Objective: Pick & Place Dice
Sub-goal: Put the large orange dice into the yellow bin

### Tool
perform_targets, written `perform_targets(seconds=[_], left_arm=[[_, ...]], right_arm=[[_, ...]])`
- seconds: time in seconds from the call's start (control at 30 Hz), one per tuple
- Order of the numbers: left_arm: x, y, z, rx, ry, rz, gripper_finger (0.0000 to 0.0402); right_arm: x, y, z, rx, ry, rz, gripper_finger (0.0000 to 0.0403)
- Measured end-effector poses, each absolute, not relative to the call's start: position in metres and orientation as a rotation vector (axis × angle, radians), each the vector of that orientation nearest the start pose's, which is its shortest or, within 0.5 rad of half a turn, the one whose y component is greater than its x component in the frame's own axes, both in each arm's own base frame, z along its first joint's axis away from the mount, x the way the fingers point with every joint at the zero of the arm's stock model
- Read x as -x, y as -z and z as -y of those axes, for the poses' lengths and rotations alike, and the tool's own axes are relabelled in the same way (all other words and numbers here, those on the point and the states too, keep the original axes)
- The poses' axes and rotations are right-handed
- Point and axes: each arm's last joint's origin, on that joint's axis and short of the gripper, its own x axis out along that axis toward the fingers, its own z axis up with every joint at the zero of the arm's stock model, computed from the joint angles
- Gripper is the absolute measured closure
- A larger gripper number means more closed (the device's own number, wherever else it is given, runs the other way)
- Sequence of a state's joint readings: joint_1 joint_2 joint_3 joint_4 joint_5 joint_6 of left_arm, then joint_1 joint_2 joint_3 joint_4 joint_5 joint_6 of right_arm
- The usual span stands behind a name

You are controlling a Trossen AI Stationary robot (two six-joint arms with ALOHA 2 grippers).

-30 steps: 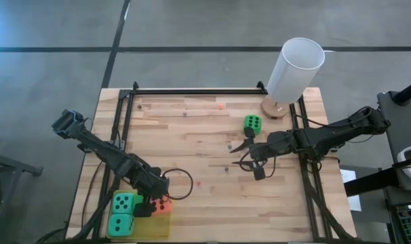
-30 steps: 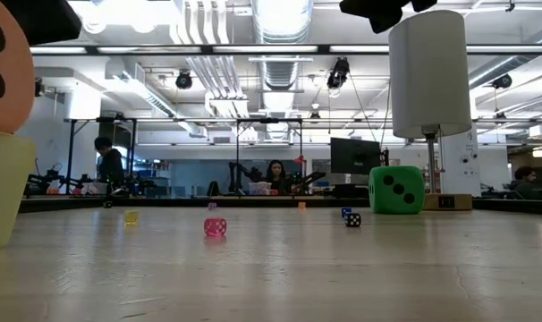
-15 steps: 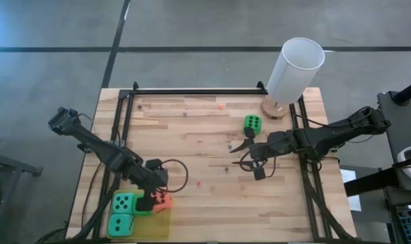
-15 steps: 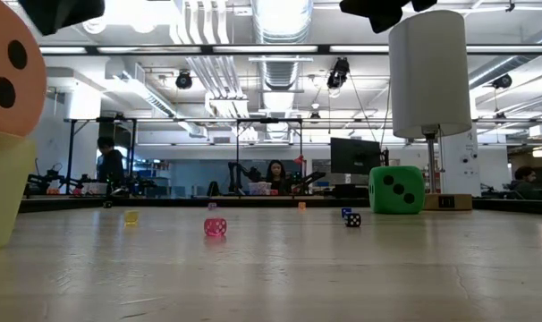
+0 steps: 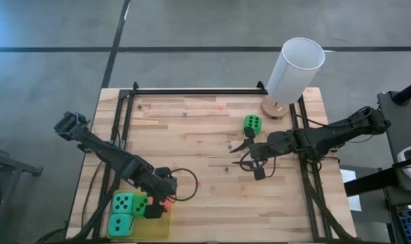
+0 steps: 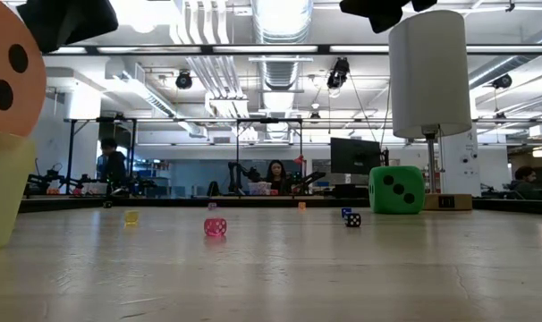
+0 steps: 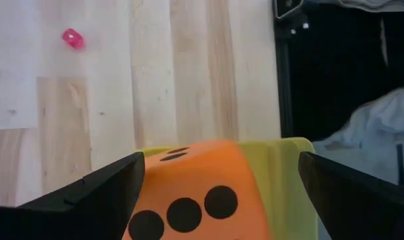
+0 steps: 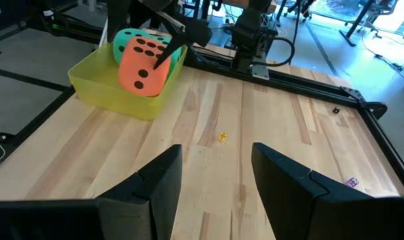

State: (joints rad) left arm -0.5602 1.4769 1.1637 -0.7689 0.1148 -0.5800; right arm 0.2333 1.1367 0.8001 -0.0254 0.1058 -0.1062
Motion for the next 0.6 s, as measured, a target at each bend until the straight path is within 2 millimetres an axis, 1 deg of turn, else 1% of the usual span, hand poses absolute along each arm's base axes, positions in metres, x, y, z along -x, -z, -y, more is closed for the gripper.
perform_targets(seconds=[0.27, 0.6], left_arm=[[-0.2449, -0.2645, 0.1596, 0.306, 0.317, -1.225, 0.0003], [-0.2446, -0.2624, 0.1596, 0.299, 0.324, -1.226, 0.0002]], right_arm=[[-0.2443, -0.2845, -0.0549, 0.165, -0.145, -0.35, 0.0223], [-0.2443, -0.2845, -0.0549, 0.167, -0.145, -0.35, 0.0223]])
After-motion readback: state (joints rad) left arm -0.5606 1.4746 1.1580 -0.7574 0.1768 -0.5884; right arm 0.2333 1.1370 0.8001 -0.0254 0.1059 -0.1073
